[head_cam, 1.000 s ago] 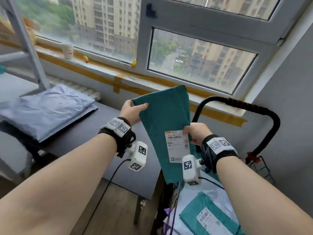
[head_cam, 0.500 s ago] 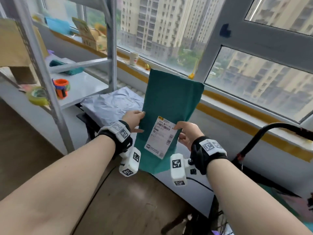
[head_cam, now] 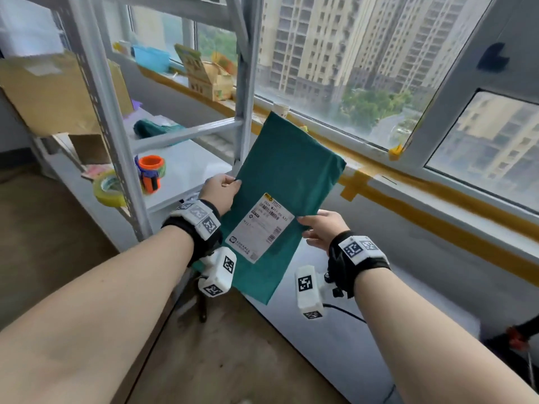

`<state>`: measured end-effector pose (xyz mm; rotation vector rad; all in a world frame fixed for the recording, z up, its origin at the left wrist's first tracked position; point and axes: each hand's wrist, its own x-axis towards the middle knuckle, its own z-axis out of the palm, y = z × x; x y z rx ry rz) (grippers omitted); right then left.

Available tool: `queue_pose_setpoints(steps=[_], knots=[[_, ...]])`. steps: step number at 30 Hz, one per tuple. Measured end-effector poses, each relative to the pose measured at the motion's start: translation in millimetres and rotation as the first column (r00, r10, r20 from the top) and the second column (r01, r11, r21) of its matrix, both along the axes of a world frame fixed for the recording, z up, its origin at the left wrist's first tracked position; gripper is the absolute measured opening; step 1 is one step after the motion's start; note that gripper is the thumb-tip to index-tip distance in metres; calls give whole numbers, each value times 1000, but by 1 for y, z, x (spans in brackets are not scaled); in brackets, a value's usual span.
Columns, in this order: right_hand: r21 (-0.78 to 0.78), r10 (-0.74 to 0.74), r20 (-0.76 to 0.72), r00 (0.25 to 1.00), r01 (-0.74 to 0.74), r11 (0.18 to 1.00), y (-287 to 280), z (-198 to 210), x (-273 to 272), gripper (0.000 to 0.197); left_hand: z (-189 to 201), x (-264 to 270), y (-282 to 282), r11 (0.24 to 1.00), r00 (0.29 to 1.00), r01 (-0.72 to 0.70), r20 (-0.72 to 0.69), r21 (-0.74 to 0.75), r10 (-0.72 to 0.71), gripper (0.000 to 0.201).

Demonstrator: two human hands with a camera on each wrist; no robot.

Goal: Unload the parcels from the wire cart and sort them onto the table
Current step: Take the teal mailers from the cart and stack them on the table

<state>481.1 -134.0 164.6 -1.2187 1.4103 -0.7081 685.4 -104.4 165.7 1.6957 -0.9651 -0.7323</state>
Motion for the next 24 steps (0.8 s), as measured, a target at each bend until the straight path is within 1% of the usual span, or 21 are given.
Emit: queue_pose_setpoints(steps=[3, 5, 7, 10, 12, 15, 19, 20, 22, 24], knots=[[32, 12, 44, 999, -13, 999, -40, 0, 23, 9, 4, 24, -42, 1000, 998, 3, 56, 30, -5, 24], [48, 4, 37, 999, -6, 999, -67, 3, 36, 11, 10, 39, -70, 998, 997, 14, 79, 54, -18, 22], [57, 4, 35, 999, -6, 998, -92, 6, 49, 8, 14, 54, -99, 997, 994, 20, 105, 69, -27, 21], [75, -14, 24, 1000, 12, 997, -119, 1, 67, 11, 7, 76, -131, 993, 984, 18, 174, 120, -39, 18], [101, -23, 9, 1000, 22, 995, -127, -4, 77, 6, -1, 90, -149, 987, 975, 32, 211, 158, -65, 18], [123, -64, -15, 998, 65, 990, -141, -14, 91, 10, -10, 106, -179, 975, 964, 65, 241, 212, -117, 19], [150, -174, -39, 984, 178, 972, -157, -27, 109, 16, -27, 121, -213, 942, 935, 127, 279, 311, -219, 26], [171, -202, -45, 978, 206, 963, -158, -30, 114, 15, -34, 125, -220, 929, 928, 145, 279, 341, -247, 28], [221, -245, -35, 969, 247, 943, -159, -35, 123, 14, -48, 131, -231, 902, 909, 177, 285, 395, -303, 32], [262, -297, 9, 955, 284, 922, -161, -42, 132, 20, -62, 137, -238, 872, 887, 200, 295, 447, -355, 34]])
